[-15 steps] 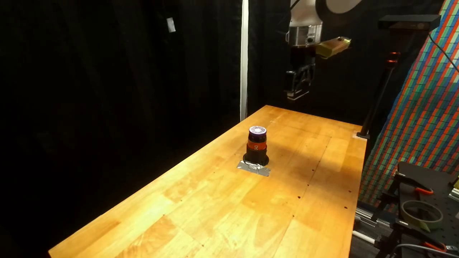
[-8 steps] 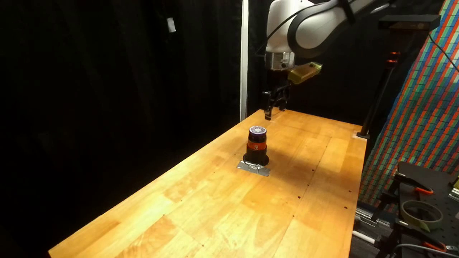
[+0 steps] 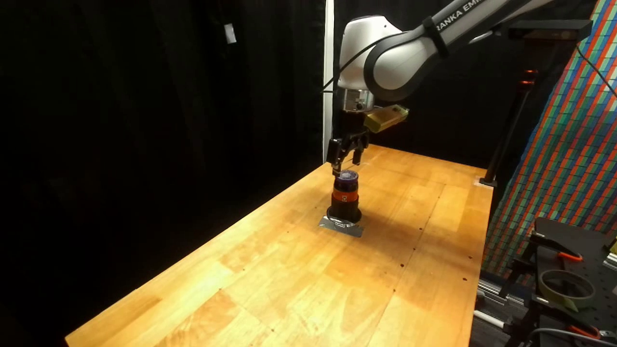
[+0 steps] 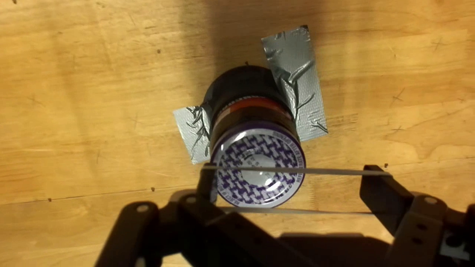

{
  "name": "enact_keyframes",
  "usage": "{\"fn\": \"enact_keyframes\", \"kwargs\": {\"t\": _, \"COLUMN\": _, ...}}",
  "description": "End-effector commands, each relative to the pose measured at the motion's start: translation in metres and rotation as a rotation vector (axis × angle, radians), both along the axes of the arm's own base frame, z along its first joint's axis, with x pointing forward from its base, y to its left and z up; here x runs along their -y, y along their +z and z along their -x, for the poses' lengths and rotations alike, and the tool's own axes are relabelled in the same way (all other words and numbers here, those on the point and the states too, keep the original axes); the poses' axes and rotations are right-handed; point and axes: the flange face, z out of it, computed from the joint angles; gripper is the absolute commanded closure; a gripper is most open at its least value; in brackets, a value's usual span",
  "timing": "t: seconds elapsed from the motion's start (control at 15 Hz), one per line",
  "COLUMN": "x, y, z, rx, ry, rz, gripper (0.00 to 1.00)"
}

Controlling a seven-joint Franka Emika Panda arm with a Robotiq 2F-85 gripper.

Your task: Put the rubber band on the jar.

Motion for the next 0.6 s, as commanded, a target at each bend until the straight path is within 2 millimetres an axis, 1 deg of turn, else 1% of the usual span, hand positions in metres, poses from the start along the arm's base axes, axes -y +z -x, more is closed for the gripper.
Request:
{"fn": "enact_keyframes", "kwargs": {"t": 0.0, "x": -0.001, "y": -0.013, "z": -0.021, "rx": 0.016, "ry": 0.01, "rz": -0.006, "gripper": 0.0}}
{"fn": "enact_keyframes", "kwargs": {"t": 0.27, "x": 0.004, "y": -0.031, "z": -0.033, "rx": 0.016, "ry": 0.003, "rz": 0.017, "gripper": 0.0}}
{"fn": "enact_keyframes", "kwargs": {"t": 0.53, "x": 0.011, "y": -0.035, "z": -0.041, "rx": 0.034, "ry": -0.008, "rz": 0.037, "gripper": 0.0}}
